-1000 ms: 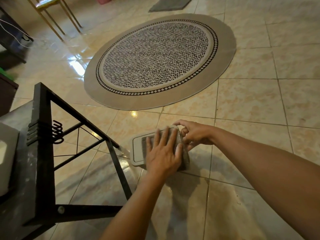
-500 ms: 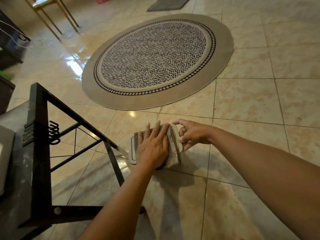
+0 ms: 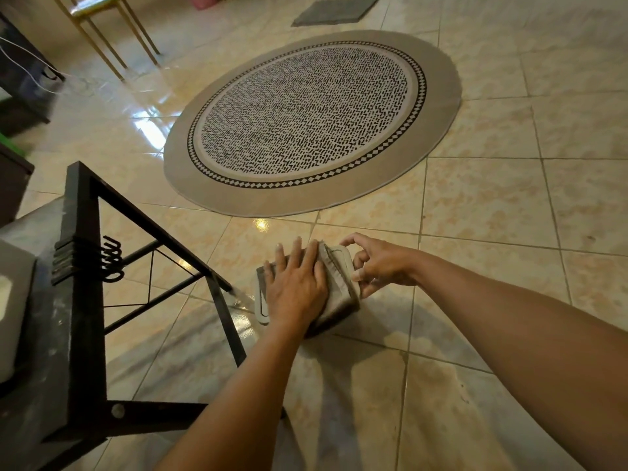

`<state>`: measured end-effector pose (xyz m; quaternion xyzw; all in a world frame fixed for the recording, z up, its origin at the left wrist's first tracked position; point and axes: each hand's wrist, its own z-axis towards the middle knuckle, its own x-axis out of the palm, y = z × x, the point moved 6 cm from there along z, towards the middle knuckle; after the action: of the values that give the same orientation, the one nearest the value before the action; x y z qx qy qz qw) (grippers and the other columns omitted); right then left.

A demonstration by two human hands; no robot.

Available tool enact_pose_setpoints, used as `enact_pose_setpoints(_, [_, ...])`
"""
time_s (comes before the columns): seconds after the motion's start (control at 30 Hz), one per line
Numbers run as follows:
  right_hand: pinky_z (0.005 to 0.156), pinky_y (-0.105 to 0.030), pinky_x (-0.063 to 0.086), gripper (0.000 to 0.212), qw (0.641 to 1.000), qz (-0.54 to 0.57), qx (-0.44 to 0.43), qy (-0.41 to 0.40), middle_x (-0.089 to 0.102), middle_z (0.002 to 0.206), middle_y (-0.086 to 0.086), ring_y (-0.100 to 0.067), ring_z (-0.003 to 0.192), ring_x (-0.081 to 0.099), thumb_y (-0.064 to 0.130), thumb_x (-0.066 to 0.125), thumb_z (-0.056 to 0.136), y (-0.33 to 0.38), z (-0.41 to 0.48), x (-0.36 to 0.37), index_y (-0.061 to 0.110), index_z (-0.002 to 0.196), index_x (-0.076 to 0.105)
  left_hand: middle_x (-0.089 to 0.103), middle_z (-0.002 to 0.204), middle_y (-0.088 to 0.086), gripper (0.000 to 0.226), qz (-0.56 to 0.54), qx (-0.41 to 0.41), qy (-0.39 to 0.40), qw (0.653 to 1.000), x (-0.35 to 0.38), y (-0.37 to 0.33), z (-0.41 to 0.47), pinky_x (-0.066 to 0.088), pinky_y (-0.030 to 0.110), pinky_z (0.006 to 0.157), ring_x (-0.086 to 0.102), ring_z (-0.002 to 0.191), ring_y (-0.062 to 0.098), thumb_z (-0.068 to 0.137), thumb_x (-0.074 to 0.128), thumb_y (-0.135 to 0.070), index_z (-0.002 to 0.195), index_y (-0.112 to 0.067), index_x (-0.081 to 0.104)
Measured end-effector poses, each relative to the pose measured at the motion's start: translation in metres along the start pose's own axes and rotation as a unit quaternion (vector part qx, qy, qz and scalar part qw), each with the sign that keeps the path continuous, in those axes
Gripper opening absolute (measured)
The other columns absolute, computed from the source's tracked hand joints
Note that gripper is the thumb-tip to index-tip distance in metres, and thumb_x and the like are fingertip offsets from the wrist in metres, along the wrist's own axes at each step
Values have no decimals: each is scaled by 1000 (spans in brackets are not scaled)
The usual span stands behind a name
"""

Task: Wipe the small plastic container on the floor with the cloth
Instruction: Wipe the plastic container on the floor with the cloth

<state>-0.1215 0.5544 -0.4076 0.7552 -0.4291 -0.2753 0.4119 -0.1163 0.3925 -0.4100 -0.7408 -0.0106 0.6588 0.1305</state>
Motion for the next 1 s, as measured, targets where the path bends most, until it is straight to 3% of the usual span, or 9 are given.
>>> enact_pose_setpoints(0.13, [71, -45, 63, 71, 1000, 10, 2, 10, 54, 88, -13, -24, 75, 65, -21, 50, 86, 0, 0, 0, 24, 139, 37, 1, 167, -10, 56, 39, 135, -5, 990, 4, -20, -9, 1, 54, 123, -10, 153, 20, 103, 14, -54, 158, -39, 11])
enact_pose_setpoints(0.23, [66, -40, 62, 70, 1000, 4, -2, 2, 50, 81, -10, -18, 63, 62, -17, 53, 88, -1, 2, 0, 26, 141, 36, 20, 165, -5, 53, 18, 14, -66, 998, -10, 5, -6, 8, 51, 123, 8, 154, 26, 105, 22, -52, 154, -36, 30])
enact_pose_setpoints(0.3, [67, -41, 62, 70, 1000, -2, -6, 5, 50, 78, -9, -17, 61, 62, -17, 53, 88, -1, 4, 0, 29, 140, 38, 27, 163, -3, 50, 19, -14, -62, 998, -11, -1, -13, 13, 48, 122, 17, 152, 26, 106, 26, -47, 152, -30, 36])
enact_pose_setpoints(0.47, [70, -44, 63, 74, 1000, -3, -9, 9, 54, 85, -14, -25, 75, 64, -22, 49, 85, 2, 1, 1, 26, 140, 38, -8, 165, -5, 63, 26, 91, 0, 996, 10, -37, -29, -7, 49, 123, -15, 152, 17, 103, 13, -55, 159, -27, 2])
enact_pose_setpoints(0.63, [67, -43, 63, 74, 1000, -4, -4, -12, 51, 80, -11, -18, 62, 62, -19, 51, 88, 2, 2, 2, 27, 143, 35, -13, 166, -8, 58, 24, 9, 20, 999, 2, -12, -4, -8, 53, 122, -18, 151, 18, 104, 10, -51, 156, -37, -10])
enact_pose_setpoints(0.77, [71, -47, 63, 76, 1000, 3, -4, 4, 57, 94, -18, -25, 76, 67, -21, 52, 86, 3, 0, 2, 28, 143, 36, -17, 164, -11, 58, 38, 93, 29, 995, 9, -27, -20, -5, 54, 122, -21, 151, 17, 103, 9, -54, 155, -40, -12])
enact_pose_setpoints(0.9, [67, -41, 63, 72, 1000, -6, -4, -8, 49, 78, -9, -19, 63, 61, -18, 51, 88, 2, 2, 2, 25, 144, 35, -6, 167, -6, 59, 12, -61, -6, 998, 0, 1, -5, -8, 56, 121, -10, 153, 23, 101, 10, -57, 156, -42, -5])
enact_pose_setpoints(1.0, [69, -45, 63, 73, 1000, 0, -3, -2, 51, 83, -12, -22, 71, 62, -21, 51, 86, 3, 0, 2, 24, 142, 37, -15, 165, -9, 59, 24, 40, 14, 999, 8, -29, -17, -9, 56, 121, -17, 152, 23, 101, 9, -57, 155, -42, -10])
